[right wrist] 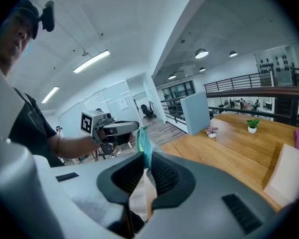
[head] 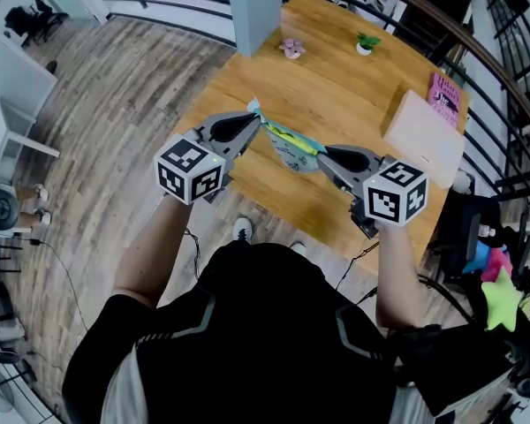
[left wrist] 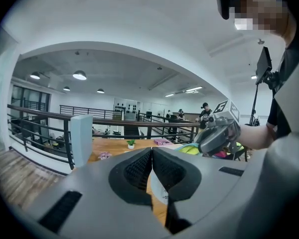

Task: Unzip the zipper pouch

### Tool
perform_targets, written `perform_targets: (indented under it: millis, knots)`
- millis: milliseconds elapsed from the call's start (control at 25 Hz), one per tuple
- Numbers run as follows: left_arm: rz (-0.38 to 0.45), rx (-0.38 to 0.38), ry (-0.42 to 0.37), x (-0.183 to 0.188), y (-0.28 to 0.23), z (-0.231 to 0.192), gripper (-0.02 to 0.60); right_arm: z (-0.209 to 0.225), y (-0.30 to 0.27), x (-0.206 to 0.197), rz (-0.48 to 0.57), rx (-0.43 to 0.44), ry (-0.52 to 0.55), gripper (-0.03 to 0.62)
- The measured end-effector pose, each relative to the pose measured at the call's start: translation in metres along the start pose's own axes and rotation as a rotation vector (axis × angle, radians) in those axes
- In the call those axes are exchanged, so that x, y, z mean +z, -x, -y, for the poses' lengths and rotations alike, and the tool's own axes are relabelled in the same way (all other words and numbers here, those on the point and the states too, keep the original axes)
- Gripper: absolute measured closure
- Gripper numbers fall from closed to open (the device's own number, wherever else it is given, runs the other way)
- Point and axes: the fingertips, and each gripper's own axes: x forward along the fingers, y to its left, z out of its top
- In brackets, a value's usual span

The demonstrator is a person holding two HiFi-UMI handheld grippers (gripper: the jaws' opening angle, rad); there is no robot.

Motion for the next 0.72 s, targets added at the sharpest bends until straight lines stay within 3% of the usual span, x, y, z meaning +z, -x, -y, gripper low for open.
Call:
perform_targets:
  millis: [720]
  knots:
    - [-0.045,-0.017,0.03,-0.014,-0.02,-0.01,0.551,0.023,0.018,-0.009,0.005,-0.091,-0.033,0.539]
